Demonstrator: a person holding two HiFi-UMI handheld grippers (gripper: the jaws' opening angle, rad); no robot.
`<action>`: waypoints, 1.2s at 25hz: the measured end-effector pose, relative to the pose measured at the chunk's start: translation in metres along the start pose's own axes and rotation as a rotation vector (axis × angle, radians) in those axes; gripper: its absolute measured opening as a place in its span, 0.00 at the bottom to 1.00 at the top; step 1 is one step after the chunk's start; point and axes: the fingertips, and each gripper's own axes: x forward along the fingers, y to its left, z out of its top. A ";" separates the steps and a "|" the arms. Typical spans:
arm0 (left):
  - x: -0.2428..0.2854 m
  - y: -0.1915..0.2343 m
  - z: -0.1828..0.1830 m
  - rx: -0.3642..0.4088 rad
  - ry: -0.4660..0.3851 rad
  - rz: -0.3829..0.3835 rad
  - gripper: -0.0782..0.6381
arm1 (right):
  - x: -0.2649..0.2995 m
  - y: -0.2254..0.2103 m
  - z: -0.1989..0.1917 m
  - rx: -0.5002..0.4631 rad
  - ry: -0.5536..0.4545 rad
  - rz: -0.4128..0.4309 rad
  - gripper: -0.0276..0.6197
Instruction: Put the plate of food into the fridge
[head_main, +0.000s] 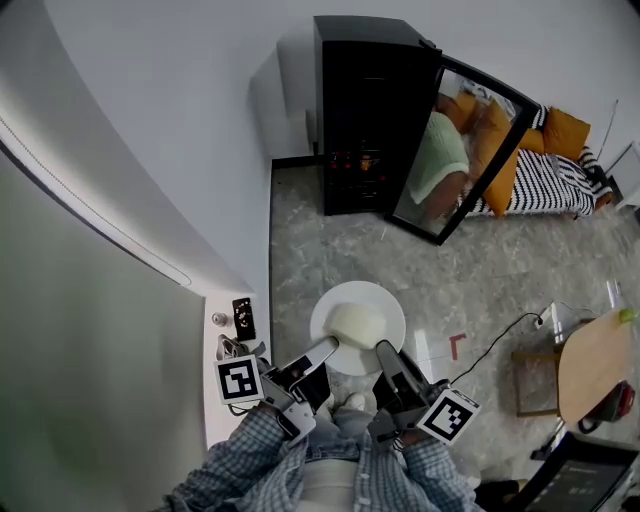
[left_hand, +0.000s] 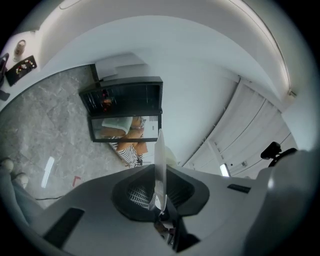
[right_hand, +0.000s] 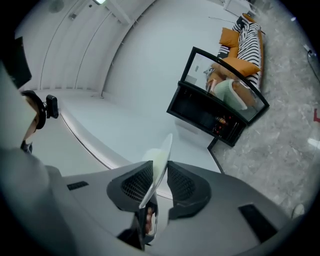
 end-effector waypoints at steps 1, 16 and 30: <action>0.000 0.000 0.000 -0.006 0.001 -0.001 0.17 | 0.000 0.000 0.000 0.000 -0.004 -0.006 0.17; -0.011 0.006 0.003 0.001 0.064 -0.005 0.17 | -0.001 -0.002 -0.016 -0.033 -0.042 -0.061 0.16; 0.015 0.013 0.023 0.012 0.042 0.009 0.17 | 0.021 -0.017 0.007 -0.053 -0.004 -0.042 0.16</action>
